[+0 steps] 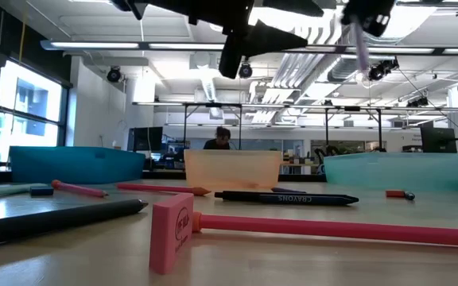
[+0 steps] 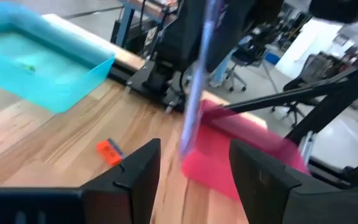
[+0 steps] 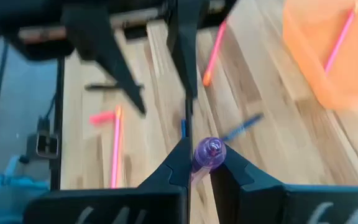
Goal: Sort crayons/erasers/pens/pencils in bins
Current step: Put the purple pen into the pink bin
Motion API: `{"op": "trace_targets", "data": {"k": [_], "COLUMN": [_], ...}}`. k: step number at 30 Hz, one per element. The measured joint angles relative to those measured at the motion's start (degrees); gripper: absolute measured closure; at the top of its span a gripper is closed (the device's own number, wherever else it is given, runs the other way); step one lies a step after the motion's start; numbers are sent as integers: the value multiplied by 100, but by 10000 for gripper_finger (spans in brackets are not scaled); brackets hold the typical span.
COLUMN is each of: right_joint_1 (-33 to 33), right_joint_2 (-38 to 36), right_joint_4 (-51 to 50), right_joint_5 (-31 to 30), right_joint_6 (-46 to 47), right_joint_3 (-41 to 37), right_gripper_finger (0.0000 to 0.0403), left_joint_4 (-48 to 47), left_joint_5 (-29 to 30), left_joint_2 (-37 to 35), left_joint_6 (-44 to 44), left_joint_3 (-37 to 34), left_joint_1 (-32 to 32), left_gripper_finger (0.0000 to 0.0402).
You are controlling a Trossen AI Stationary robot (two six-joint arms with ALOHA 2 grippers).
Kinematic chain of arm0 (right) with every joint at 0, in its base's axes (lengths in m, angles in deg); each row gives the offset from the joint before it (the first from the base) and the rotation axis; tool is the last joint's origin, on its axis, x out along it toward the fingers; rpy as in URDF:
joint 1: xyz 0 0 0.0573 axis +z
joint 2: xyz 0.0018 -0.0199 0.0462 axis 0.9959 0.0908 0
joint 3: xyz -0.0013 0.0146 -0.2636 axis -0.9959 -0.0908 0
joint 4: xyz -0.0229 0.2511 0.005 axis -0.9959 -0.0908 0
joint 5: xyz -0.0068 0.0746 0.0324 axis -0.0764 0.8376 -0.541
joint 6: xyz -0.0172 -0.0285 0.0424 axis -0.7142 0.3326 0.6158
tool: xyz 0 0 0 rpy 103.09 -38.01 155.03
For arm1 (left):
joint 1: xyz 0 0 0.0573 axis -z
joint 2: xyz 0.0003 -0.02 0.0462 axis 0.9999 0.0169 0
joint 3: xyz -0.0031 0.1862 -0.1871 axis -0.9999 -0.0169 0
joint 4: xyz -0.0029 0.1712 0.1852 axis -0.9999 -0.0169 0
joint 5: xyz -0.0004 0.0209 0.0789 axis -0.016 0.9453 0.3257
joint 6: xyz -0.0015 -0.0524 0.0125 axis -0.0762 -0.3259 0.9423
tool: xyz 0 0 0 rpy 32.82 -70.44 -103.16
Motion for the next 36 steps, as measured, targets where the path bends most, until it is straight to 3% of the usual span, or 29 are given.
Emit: {"op": "trace_targets", "data": {"k": [6, 14, 26, 36], "right_joint_1": [372, 1153, 2641, 3604], "right_joint_2": [-469, -879, -1032, -1012], "right_joint_4": [-833, -1663, -1131, -125], "right_joint_5": [-274, -739, -354, -344], "right_joint_6": [347, 1500, 3440, 4927], "right_joint_3": [0, -137, -1141, -2001], "right_gripper_finger": [385, 385, 385, 385], "left_joint_4": [-271, -707, -2895, -4250], "left_joint_5": [2, -25, 80, 656], "left_joint_2": [0, -108, -1304, -1979], "left_joint_6": [4, 4, 319, 257], "left_joint_3": [0, -2, -2, 1], "left_joint_1": [-1, -151, -401, -253], "left_gripper_finger": [236, 247, 261, 271]}}
